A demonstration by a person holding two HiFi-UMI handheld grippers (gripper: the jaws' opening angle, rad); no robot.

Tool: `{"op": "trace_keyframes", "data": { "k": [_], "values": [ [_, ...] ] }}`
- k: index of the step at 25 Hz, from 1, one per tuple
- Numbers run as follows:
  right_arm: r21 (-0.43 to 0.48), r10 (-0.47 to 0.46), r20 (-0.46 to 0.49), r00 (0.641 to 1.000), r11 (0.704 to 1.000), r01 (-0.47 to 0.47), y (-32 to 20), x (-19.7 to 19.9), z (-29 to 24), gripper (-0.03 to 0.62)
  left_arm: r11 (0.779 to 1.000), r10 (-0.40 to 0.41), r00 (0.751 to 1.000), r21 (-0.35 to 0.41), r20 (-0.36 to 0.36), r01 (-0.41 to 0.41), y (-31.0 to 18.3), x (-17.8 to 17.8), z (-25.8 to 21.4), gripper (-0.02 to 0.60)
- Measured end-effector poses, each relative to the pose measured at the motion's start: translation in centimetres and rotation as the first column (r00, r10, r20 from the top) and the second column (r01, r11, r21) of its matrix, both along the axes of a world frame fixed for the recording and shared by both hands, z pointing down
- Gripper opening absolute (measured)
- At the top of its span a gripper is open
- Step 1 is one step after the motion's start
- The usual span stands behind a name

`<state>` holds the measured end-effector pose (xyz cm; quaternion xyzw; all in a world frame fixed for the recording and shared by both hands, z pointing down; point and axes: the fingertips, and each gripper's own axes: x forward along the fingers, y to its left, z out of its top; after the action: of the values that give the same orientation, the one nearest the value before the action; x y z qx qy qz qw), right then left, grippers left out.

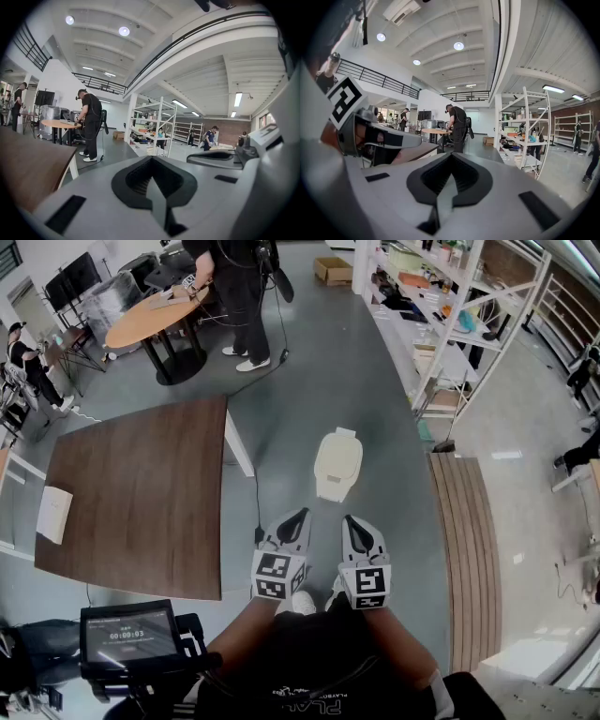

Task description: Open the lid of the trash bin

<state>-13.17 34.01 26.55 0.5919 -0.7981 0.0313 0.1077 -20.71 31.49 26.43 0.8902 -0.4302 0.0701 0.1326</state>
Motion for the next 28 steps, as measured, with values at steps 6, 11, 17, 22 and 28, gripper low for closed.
{"op": "trace_keyframes", "data": {
  "k": [6, 11, 17, 22, 28],
  "values": [
    [-0.002, 0.001, 0.009, 1.0, 1.0, -0.001, -1.5, 1.6, 0.5, -0.002, 0.999, -0.024, 0.999, -0.036, -0.028, 0.023, -1.9, 0.9, 0.4, 0.0],
    [-0.002, -0.019, 0.021, 1.0, 1.0, 0.019, -4.0, 3.1, 1.1, -0.002, 0.998, -0.039, 0.999, -0.04, 0.01, 0.04, -4.4, 2.3, 1.8, 0.0],
    [-0.014, -0.026, 0.052, 0.998, 1.0, 0.027, -7.7, 6.0, 1.9, -0.002, 0.997, -0.038, 0.999, -0.065, 0.021, 0.04, -7.3, 5.1, 2.6, 0.0],
    [-0.029, -0.035, 0.053, 0.998, 0.999, 0.037, -10.7, 8.4, 3.2, -0.002, 0.997, -0.047, 0.997, -0.056, 0.065, 0.05, -10.3, 7.0, 3.1, 0.0],
    [-0.007, -0.057, 0.072, 0.996, 0.998, 0.058, -14.4, 10.4, 2.1, -0.002, 0.996, -0.06, 0.996, -0.056, 0.06, 0.063, -13.8, 9.6, 2.4, 0.0]
  ]
}}
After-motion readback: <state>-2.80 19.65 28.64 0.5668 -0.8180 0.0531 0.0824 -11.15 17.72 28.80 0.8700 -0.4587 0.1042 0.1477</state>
